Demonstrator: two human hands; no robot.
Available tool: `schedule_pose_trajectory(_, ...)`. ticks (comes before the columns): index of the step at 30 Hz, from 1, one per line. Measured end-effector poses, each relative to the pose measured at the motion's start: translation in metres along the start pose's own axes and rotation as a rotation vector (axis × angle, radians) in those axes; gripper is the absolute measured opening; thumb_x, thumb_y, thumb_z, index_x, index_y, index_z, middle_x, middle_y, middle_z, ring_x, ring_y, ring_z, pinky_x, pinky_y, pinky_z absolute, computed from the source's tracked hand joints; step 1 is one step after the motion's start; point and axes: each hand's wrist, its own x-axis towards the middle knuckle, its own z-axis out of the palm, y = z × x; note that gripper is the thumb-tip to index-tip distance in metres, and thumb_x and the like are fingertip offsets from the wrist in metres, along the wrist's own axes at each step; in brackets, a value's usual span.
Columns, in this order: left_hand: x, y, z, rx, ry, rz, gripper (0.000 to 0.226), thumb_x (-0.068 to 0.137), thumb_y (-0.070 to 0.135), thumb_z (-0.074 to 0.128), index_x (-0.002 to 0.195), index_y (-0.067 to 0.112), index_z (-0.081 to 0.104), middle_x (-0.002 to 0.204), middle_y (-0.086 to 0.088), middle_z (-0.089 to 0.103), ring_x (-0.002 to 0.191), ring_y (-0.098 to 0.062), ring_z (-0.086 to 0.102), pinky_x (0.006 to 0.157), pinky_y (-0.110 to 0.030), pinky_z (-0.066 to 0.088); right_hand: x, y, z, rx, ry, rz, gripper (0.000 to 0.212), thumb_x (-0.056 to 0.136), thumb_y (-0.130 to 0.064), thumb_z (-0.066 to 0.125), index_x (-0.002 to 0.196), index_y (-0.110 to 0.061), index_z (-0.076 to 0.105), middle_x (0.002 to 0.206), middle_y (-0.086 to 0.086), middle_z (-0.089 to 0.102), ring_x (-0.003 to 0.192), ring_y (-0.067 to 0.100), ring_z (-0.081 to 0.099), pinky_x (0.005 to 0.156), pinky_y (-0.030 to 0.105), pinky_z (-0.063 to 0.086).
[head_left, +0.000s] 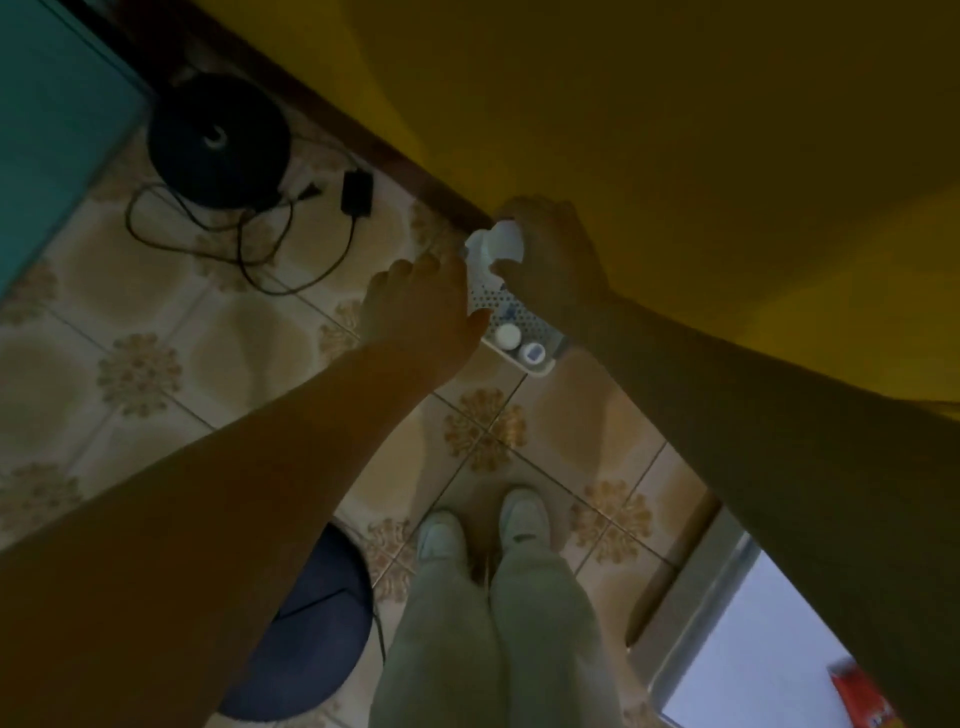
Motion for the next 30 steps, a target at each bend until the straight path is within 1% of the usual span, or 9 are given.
schedule_pose_trajectory(2,0.021,-0.007,0.040,-0.003,-0.022,-0.003,0.049,0.094,0.046,0.045,0.127,0.009,0.044,0.123,-0.014,0.051,0.111,-0.033,0.049,0.089,-0.040,0.040,0.017,0.018,0.044,-0.031,-0.034,-0.004,0.043,0.096,-0.019,0.057,0.136,-0.010,0.043,0.143,0.007,0.043,0.134,0.026,0.034,0.110,0.033,0.025)
schedule_pose_trajectory(6,0.059,-0.017,0.110,-0.007,-0.065,0.011,0.046,0.094,0.045,0.045,0.126,0.011,0.043,0.125,-0.013,0.050,0.114,-0.033,0.048,0.091,-0.040,0.039,0.052,0.049,0.121,0.030,-0.034,0.002,0.047,0.094,-0.016,0.058,0.137,-0.005,0.042,0.142,0.012,0.044,0.135,0.030,0.034,0.111,0.037,0.025)
schedule_pose_trajectory(9,0.083,-0.025,0.152,-0.008,-0.075,0.014,0.045,0.095,0.045,0.045,0.124,0.010,0.044,0.123,-0.013,0.051,0.114,-0.033,0.048,0.091,-0.040,0.038,0.076,0.071,0.169,-0.010,-0.062,0.005,0.044,0.094,-0.017,0.056,0.136,-0.008,0.043,0.139,0.011,0.046,0.132,0.028,0.036,0.108,0.034,0.023)
schedule_pose_trajectory(14,0.111,-0.040,0.205,0.013,-0.078,0.009,0.047,0.094,0.046,0.044,0.124,0.009,0.045,0.123,-0.013,0.052,0.114,-0.032,0.049,0.091,-0.040,0.040,0.101,0.102,0.222,-0.048,-0.079,0.063,0.042,0.092,-0.017,0.060,0.131,-0.009,0.048,0.134,0.010,0.049,0.126,0.026,0.040,0.100,0.028,0.026)
schedule_pose_trajectory(19,0.125,-0.042,0.228,0.045,-0.064,0.019,0.048,0.095,0.045,0.044,0.123,0.008,0.046,0.122,-0.015,0.053,0.113,-0.033,0.050,0.090,-0.041,0.041,0.107,0.122,0.252,-0.028,-0.121,0.104,0.046,0.091,-0.021,0.063,0.133,-0.009,0.048,0.134,0.013,0.049,0.126,0.029,0.040,0.095,0.032,0.035)
schedule_pose_trajectory(22,0.128,-0.041,0.231,0.033,-0.054,0.025,0.047,0.095,0.045,0.044,0.124,0.008,0.045,0.123,-0.015,0.052,0.113,-0.034,0.050,0.090,-0.041,0.040,0.108,0.127,0.263,-0.082,-0.132,0.091,0.043,0.093,-0.023,0.058,0.133,-0.010,0.051,0.134,0.014,0.050,0.125,0.029,0.042,0.100,0.034,0.034)
schedule_pose_trajectory(25,0.128,-0.039,0.234,0.022,-0.059,0.024,0.047,0.095,0.045,0.044,0.124,0.009,0.045,0.124,-0.014,0.052,0.114,-0.033,0.049,0.090,-0.041,0.040,0.109,0.128,0.267,-0.097,-0.123,0.086,0.041,0.096,-0.019,0.053,0.136,-0.009,0.048,0.136,0.015,0.048,0.126,0.030,0.041,0.103,0.034,0.031)
schedule_pose_trajectory(28,0.125,-0.039,0.234,0.030,-0.069,0.025,0.047,0.094,0.046,0.043,0.124,0.009,0.045,0.124,-0.013,0.052,0.114,-0.033,0.049,0.091,-0.040,0.040,0.109,0.130,0.262,-0.105,-0.118,0.106,0.044,0.097,-0.018,0.050,0.140,-0.009,0.043,0.138,0.015,0.045,0.127,0.031,0.037,0.101,0.032,0.031)
schedule_pose_trajectory(30,0.121,-0.039,0.230,0.027,-0.069,0.025,0.047,0.094,0.046,0.043,0.124,0.009,0.045,0.123,-0.014,0.052,0.114,-0.033,0.049,0.092,-0.040,0.040,0.108,0.129,0.256,-0.134,-0.125,0.092,0.043,0.098,-0.021,0.050,0.138,-0.008,0.044,0.137,0.016,0.045,0.127,0.031,0.037,0.100,0.032,0.031)
